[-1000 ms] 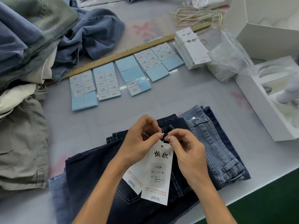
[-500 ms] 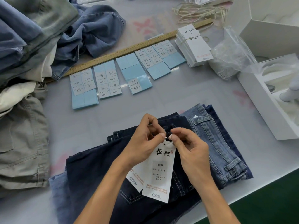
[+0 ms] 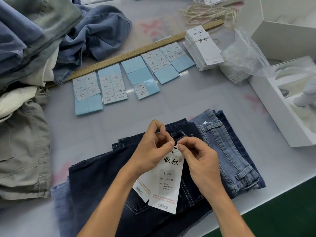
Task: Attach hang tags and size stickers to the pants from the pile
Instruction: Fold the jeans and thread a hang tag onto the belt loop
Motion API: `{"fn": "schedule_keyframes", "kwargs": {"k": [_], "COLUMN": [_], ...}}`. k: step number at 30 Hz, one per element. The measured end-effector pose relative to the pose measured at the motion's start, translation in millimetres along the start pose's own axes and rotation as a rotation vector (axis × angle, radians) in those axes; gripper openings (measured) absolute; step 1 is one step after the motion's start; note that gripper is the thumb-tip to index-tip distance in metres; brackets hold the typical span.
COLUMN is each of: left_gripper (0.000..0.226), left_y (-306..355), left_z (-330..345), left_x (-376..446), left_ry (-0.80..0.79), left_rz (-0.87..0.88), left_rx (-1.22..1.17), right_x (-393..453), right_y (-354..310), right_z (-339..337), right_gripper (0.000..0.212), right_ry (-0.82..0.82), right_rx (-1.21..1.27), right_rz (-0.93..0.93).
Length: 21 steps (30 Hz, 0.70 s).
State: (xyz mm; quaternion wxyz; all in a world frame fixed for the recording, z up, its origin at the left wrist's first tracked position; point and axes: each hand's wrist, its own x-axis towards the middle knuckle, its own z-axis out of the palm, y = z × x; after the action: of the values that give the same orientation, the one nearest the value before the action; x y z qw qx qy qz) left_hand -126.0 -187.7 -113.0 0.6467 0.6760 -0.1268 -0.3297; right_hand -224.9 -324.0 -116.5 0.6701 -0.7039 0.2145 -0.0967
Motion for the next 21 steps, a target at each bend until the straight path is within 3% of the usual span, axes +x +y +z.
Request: {"fn": "schedule_keyframes", "kwargs": {"k": [21], "left_gripper": [0.030], "left_y": [-3.4], "left_z": [-2.5], "left_x": [1.5], "left_ry": [-0.017], "left_rz": [0.013], "left_rx": [-0.022], "right_x": [-0.7], "right_y": [3.9], "right_z": [-1.2], "right_gripper": [0.014], "right_ry": [-0.023], "right_rx": [-0.046], "right_rz": [-0.001]}}
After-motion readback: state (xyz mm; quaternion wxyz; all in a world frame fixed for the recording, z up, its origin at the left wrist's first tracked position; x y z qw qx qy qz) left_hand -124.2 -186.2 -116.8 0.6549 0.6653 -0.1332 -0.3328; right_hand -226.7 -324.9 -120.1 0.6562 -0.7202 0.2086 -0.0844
